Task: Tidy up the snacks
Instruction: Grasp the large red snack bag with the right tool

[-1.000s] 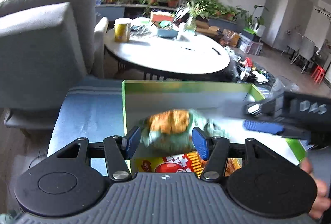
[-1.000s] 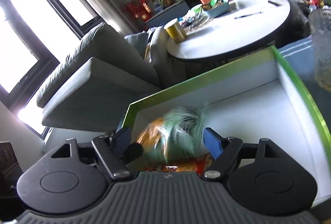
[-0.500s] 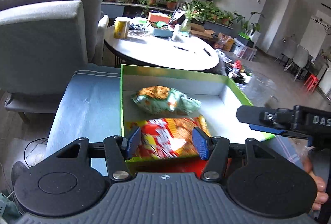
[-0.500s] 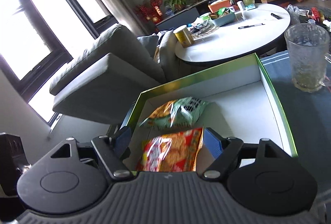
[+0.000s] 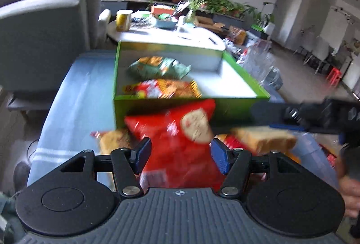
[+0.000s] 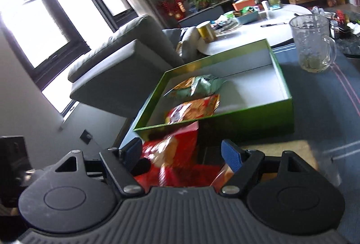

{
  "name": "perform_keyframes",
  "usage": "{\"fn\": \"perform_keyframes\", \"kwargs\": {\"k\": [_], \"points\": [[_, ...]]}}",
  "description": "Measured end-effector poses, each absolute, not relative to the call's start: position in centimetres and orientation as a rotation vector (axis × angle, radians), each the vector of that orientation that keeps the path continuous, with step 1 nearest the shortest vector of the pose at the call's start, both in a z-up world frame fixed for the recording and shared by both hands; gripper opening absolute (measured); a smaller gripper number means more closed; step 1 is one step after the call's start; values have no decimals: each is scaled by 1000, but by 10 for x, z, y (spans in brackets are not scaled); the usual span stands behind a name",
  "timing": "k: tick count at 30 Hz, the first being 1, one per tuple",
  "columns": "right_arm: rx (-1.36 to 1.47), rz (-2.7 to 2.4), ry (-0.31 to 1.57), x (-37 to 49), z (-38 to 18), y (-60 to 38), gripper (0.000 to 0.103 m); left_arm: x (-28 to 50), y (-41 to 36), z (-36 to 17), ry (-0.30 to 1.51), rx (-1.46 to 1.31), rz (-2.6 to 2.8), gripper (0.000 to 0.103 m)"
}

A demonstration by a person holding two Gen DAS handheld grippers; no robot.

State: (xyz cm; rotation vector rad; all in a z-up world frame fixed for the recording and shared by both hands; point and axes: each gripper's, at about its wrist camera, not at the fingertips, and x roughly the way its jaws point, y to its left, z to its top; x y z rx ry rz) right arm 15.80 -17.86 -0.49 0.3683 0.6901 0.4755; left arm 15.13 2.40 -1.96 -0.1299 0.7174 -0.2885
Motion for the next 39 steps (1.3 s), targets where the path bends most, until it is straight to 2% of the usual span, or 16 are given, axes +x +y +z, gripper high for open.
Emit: {"fn": "perform_keyframes", "kwargs": {"k": [7, 27, 31, 35, 39], "points": [[377, 518, 733, 168, -8, -163, 67, 151, 35, -34, 754, -156, -269, 57], [231, 533, 888, 205, -39, -114, 68, 177, 37, -54, 756, -184, -372, 82], [205, 540, 911, 210, -45, -104, 68, 181, 38, -57, 764, -209, -398, 82], [204, 536, 899, 211, -44, -104, 67, 180, 35, -56, 757, -217, -411, 76], [245, 547, 888, 208, -38, -111, 57, 167, 33, -43, 709, -200, -403, 74]]}}
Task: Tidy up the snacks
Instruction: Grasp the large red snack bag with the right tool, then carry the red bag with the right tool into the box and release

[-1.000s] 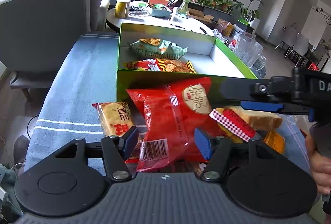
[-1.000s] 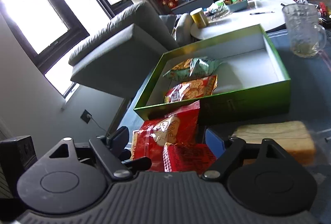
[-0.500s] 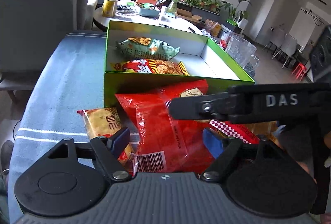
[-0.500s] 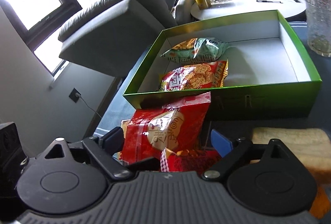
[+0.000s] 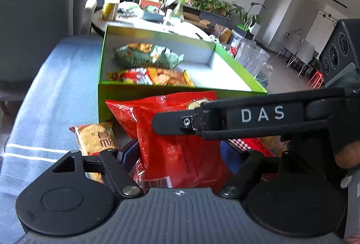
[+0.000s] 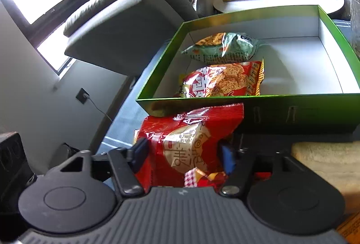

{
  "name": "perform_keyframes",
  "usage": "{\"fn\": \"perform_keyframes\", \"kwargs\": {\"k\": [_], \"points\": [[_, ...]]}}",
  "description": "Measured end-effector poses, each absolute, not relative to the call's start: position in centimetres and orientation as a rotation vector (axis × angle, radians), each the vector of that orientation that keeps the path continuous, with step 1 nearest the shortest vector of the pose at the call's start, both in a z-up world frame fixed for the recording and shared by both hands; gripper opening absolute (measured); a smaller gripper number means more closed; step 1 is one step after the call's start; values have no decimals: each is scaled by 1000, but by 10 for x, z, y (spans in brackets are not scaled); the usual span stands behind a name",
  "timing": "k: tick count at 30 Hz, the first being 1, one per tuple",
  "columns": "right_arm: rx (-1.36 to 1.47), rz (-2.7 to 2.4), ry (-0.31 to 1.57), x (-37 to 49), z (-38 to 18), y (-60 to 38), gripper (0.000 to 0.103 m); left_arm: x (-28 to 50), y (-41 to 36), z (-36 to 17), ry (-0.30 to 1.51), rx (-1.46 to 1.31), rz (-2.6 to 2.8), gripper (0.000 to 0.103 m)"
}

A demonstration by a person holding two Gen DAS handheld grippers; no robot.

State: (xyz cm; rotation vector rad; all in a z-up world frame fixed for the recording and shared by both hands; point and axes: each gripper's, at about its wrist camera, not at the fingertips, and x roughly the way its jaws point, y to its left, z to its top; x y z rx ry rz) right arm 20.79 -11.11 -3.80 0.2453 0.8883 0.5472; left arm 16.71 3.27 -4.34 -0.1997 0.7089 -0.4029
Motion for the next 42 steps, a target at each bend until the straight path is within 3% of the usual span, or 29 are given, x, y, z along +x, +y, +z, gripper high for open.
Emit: {"fn": "perform_keyframes", "kwargs": {"k": [19, 27, 42], "points": [[278, 622, 540, 164, 66, -132, 55, 130, 0, 66, 377, -71, -394, 74], [305, 581, 505, 184, 74, -162, 56, 162, -35, 72, 387, -43, -438, 73], [381, 536, 585, 241, 41, -199, 56, 224, -67, 46, 483, -66, -456, 72]]}}
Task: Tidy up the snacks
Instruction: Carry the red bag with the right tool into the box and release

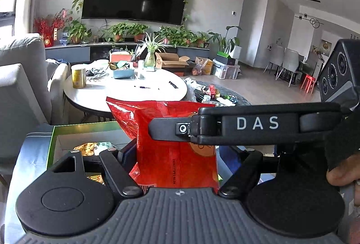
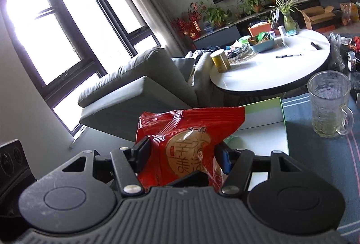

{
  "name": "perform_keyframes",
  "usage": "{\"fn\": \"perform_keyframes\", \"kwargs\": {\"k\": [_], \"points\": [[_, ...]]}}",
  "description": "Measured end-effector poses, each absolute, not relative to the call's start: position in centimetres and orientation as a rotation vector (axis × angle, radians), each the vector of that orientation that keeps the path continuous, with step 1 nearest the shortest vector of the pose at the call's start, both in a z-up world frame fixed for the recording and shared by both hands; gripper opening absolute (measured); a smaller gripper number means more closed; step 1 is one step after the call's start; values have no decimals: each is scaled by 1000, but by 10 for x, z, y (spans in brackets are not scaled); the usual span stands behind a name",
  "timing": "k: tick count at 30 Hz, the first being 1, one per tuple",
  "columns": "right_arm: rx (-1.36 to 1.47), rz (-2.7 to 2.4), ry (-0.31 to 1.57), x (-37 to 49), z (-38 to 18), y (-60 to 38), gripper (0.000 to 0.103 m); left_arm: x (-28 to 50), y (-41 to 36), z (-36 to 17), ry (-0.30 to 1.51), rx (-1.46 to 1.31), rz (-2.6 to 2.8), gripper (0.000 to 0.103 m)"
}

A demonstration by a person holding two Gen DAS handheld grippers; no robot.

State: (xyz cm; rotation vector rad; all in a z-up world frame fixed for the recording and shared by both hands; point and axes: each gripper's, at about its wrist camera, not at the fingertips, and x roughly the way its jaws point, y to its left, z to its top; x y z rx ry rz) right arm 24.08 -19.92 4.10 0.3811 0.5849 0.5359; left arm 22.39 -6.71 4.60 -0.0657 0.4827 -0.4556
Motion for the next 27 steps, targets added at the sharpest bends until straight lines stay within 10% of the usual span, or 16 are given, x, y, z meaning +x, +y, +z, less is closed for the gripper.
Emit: {"fn": "perform_keyframes", "kwargs": {"k": [27], "points": [[406, 395, 659, 289, -14, -227, 57, 276, -78, -15, 660, -127, -460, 72]]}}
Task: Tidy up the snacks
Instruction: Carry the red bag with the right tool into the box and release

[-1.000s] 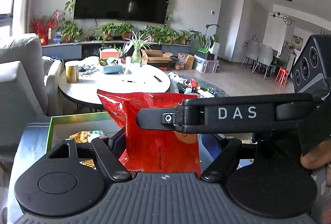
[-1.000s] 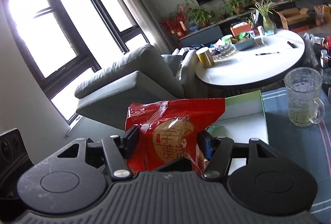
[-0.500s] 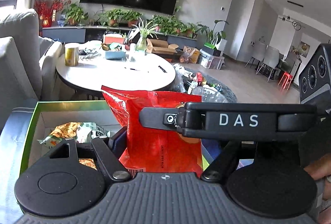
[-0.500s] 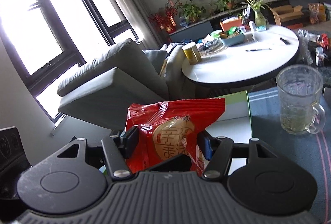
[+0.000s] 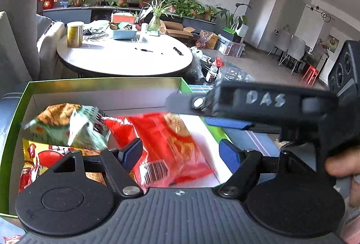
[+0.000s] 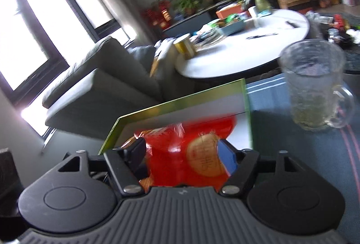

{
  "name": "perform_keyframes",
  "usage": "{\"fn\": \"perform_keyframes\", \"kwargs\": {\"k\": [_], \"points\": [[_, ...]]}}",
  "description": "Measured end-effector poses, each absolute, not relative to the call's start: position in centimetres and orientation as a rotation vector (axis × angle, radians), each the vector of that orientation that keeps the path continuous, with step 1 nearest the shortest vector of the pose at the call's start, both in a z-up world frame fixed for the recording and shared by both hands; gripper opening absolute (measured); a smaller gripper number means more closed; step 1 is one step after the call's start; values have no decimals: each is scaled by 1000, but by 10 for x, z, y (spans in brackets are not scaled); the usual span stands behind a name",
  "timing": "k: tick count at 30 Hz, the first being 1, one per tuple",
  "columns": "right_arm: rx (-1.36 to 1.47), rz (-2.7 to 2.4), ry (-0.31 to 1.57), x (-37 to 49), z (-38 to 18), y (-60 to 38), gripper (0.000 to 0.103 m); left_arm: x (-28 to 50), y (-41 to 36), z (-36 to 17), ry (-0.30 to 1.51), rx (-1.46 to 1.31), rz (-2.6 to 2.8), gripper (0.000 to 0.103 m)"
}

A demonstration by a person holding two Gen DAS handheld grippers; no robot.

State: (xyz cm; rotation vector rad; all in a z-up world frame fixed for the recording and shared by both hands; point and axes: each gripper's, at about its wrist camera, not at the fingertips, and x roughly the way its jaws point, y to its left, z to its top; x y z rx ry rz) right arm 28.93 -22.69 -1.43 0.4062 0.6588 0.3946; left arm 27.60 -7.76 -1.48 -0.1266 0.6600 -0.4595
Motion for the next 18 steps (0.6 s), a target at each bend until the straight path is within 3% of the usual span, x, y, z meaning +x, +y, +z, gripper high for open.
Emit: {"fn": "perform_keyframes", "kwargs": {"k": [18], "points": [[378, 430, 598, 238, 23, -220, 57, 220, -48, 18, 597, -122, -436, 72]]}}
